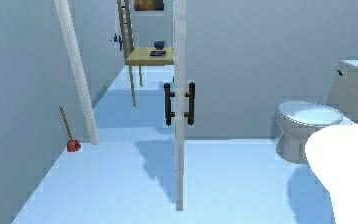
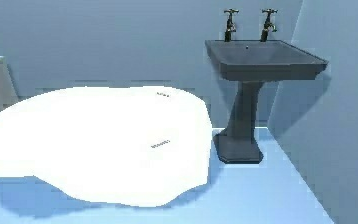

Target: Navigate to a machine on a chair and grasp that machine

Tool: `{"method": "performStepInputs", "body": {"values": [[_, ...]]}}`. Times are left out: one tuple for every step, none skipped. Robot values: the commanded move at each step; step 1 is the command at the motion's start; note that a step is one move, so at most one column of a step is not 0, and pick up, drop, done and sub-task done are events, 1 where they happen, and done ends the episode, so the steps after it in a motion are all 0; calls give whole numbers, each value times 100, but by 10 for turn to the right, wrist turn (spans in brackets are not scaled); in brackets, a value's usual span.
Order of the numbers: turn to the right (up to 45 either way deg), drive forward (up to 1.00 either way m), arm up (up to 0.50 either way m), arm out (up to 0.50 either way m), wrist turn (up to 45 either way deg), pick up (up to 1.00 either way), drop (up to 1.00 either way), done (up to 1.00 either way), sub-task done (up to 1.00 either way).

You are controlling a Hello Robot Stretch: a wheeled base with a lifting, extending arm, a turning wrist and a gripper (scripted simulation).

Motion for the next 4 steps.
{"method": "performStepInputs", "body": {"values": [[0,10,0,0,0,0,0,0,0],[-240,0,0,0,0,0,0,0,0],[0,100,0,0,0,0,0,0,0],[-60,0,0,0,0,0,0,0,0]]}}
